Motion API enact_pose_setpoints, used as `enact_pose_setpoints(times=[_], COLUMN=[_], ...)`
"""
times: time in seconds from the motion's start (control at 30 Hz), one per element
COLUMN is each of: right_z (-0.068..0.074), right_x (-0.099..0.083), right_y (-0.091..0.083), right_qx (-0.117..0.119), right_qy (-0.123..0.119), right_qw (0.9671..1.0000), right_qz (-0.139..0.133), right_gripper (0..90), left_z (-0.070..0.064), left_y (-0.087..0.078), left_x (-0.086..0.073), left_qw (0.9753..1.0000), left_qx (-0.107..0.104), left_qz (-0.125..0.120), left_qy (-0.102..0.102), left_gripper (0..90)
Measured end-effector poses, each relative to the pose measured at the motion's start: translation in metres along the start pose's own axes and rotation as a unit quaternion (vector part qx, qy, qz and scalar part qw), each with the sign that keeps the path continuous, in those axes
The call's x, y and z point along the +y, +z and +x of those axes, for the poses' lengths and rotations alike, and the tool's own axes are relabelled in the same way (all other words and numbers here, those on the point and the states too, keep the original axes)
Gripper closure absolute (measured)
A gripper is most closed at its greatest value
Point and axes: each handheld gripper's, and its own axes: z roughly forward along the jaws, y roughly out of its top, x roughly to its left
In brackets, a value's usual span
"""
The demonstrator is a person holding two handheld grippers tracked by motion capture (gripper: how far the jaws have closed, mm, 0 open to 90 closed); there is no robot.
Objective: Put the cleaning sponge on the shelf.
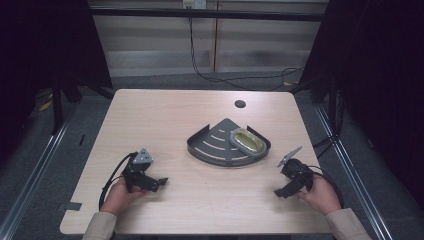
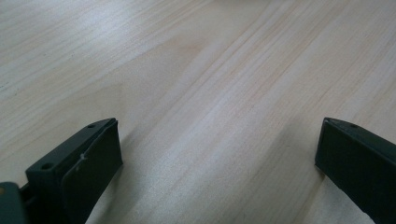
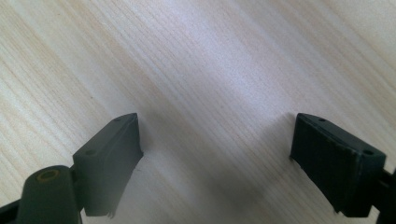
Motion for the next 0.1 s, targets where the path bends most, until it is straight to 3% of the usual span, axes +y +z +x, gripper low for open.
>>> enact_pose_setpoints(times=[0.1], right_z=[0.0004], right_x=[-0.0006], right_y=[0.0002], right_qx=[0.001], right_qy=[0.0], right_qw=[1.0], right_qz=[-0.002], right_gripper=[14.4], left_z=[0.0], left_y=[0.0], left_x=[0.0], left_qw=[1.0], left_qx=[0.0], left_qz=[0.0], left_qy=[0.0], left_gripper=[0.0])
